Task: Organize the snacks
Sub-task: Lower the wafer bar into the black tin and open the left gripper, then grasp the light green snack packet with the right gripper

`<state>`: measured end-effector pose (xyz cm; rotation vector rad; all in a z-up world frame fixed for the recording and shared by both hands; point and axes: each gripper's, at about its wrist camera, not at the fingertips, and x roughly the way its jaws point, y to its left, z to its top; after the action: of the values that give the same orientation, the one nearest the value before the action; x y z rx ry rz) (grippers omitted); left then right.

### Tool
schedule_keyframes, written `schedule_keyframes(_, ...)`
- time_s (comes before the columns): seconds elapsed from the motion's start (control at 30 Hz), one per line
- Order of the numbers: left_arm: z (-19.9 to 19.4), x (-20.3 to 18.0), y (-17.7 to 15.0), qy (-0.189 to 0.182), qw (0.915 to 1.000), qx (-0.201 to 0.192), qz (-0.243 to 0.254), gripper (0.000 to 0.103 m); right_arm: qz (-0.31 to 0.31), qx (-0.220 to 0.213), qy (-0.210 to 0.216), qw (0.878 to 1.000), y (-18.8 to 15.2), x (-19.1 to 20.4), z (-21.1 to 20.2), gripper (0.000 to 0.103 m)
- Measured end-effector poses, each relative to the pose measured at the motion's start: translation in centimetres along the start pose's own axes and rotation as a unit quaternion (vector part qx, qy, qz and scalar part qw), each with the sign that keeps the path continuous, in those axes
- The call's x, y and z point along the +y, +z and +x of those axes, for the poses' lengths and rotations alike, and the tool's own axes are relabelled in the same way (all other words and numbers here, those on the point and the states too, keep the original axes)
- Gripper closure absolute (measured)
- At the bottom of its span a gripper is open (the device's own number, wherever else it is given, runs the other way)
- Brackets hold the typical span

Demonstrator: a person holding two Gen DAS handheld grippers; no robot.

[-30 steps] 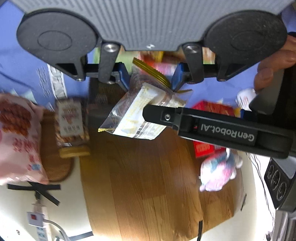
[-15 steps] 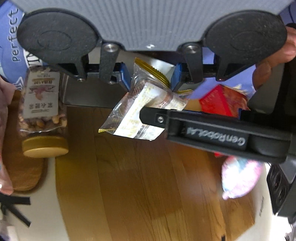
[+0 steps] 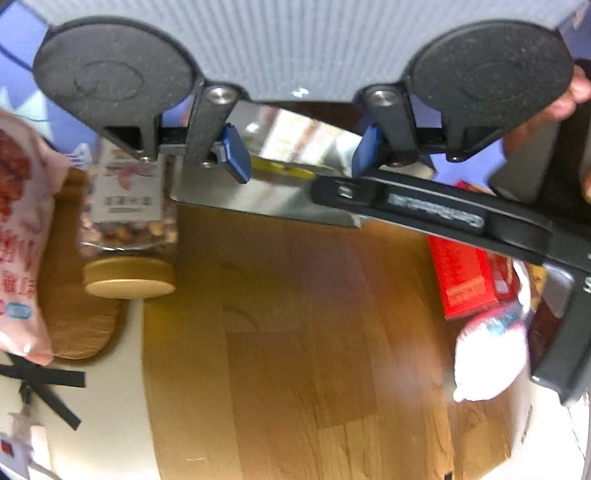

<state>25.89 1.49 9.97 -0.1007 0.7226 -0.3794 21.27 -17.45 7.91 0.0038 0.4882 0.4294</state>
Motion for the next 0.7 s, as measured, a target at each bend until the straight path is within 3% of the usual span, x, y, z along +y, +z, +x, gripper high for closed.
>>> schedule_keyframes(0.17,-2.8,0.2,-1.6,-0.015,0.9999,0.0,0.007,0.031,0.034,-0.019,-0.024,0.999,-0.7,-3.2,-3.6,0.041)
schedule_keyframes(0.3,-3.2,-1.5,-4.0,-0.036,0.998,0.032,0.041,0.031,0.065,-0.018,-0.035,0.997,-3.4,-4.5,-7.5,0.041)
schedule_keyframes(0.43,-2.2,-3.5,-5.8,-0.05,0.9946,0.065,0.064,0.029,0.081,0.004,-0.016,0.997,-7.1,-4.1,-9.6,0.04)
schedule_keyframes(0.63,2.0,-3.9,-6.5,-0.056,0.9897,0.13,0.021,0.034,0.125,0.06,0.022,0.99,-8.0,-3.9,-6.6,0.042)
schedule_keyframes(0.7,3.4,-3.3,-7.1,-0.055,0.9855,0.16,-0.003,0.041,0.156,0.081,0.031,0.984,-7.8,-4.7,-5.0,0.052)
